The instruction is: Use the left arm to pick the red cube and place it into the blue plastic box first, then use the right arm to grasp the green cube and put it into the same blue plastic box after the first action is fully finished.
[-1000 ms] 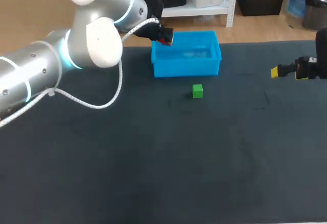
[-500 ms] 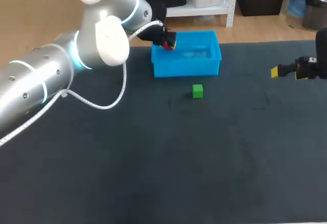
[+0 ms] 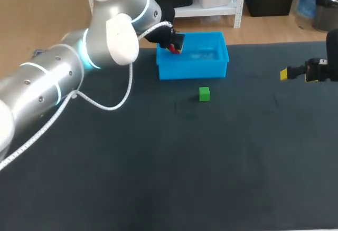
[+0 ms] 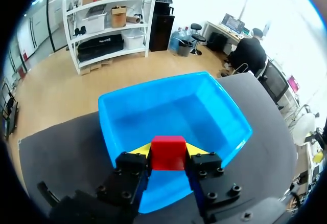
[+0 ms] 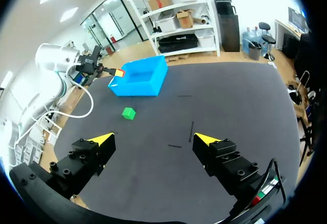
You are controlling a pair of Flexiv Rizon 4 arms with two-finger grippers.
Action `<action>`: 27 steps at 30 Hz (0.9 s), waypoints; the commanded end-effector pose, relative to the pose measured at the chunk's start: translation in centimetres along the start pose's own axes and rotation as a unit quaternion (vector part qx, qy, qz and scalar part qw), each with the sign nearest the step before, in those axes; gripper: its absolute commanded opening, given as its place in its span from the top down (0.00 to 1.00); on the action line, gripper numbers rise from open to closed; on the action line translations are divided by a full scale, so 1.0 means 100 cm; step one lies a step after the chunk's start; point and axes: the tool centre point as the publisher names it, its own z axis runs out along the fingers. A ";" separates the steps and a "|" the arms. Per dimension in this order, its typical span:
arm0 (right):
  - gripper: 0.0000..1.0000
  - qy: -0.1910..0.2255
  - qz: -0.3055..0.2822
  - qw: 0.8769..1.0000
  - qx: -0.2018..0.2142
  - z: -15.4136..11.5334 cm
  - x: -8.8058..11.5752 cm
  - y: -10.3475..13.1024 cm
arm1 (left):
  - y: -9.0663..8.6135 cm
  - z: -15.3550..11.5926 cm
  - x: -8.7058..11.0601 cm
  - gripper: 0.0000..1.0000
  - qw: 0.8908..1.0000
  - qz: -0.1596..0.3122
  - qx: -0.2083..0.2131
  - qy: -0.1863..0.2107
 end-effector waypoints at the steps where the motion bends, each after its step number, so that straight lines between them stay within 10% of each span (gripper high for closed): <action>1: 0.00 0.001 0.000 1.000 0.000 0.000 0.000 0.000 | 0.001 0.009 -0.009 1.00 1.000 0.001 0.002 0.010; 4: 0.00 0.001 0.000 1.000 0.000 0.000 0.000 0.000 | 0.001 0.010 -0.008 1.00 1.000 0.001 0.001 0.017; 8: 0.00 0.001 0.000 1.000 0.000 0.000 0.000 0.000 | 0.000 0.009 -0.009 0.58 1.000 0.004 -0.001 0.021; 13: 0.00 0.001 0.000 1.000 0.000 0.000 0.000 0.000 | -0.001 0.008 -0.011 0.38 1.000 0.004 -0.002 0.021; 27: 0.00 0.001 0.000 1.000 0.000 0.000 0.000 0.000 | -0.008 -0.007 -0.020 0.07 1.000 0.015 -0.011 0.011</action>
